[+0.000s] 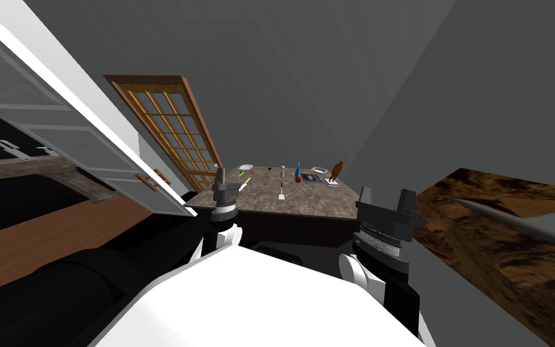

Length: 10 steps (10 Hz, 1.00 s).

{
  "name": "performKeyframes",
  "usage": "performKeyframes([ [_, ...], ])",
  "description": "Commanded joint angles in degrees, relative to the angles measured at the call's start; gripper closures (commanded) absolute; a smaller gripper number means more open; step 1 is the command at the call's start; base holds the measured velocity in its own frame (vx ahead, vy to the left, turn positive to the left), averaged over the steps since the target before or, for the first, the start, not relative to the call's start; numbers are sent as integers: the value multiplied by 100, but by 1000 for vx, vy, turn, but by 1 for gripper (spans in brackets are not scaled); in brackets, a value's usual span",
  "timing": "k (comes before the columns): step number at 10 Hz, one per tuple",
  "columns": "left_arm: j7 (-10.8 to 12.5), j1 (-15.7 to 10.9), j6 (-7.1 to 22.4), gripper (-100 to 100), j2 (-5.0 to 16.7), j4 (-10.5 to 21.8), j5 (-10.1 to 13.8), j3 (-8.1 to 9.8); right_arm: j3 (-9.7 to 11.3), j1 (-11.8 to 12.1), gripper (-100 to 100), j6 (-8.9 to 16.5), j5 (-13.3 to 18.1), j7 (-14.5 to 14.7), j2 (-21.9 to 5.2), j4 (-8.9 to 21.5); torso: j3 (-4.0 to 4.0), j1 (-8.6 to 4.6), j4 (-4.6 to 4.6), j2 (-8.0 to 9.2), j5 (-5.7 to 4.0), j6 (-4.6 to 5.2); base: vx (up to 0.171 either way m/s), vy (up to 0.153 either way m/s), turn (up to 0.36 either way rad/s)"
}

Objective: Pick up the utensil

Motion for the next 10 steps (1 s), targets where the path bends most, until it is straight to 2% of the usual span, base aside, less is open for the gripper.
performKeyframes([
  [1, -59, 21, 65, -100, 285, 62, -41, 16, 0, 0, 0, 0, 0, 0, 0, 0, 0, 0, 0, 0, 0, 0, -16, -13, -45],
  [3, -118, 43, 129, -100, 515, 123, -82, 31, 0, -1, 0, 0, 0, 0, 0, 0, 6, -5, 2, 10, -1, 1, -29, -17, -53],
  [4, -195, 74, 212, -100, 730, 201, -135, 48, 0, 0, 0, 0, 0, 0, 0, 0, 6, -3, 2, 10, -1, 0, -29, -18, -68],
  [5, -195, 74, 212, -100, 780, 201, -135, 48, 0, -1, 0, 0, 0, 0, 0, 0, 7, -4, 2, 12, -1, 1, -25, -12, -28],
  [6, -290, 114, 313, -100, 1014, 295, -200, 68, 0, 0, 0, 0, 0, 0, 0, 0, 6, -3, 3, 11, -1, 0, -24, -18, -85],
  [7, -290, 114, 313, -100, 1072, 295, -200, 68, 0, -1, 0, 0, 0, 0, 0, 0, 6, -4, 2, 10, -1, 1, -24, -16, -34],
  [8, -400, 162, 429, -100, 1299, 400, -275, 89, 0, 0, 0, 0, 0, 0, 0, 0, 6, -5, 2, 10, -1, -1, -35, -23, -86],
  [9, -400, 162, 429, -100, 1389, 400, -275, 89, 0, -1, 0, 0, 0, 0, 0, 0, 7, -6, 3, 13, -1, 1, -31, -21, -48],
  [10, -525, 218, 559, -100, 1603, 517, -360, 111, 0, 0, 0, 0, 0, 0, 0, 0, 7, -6, 3, 12, -2, 0, -35, -28, -117],
])
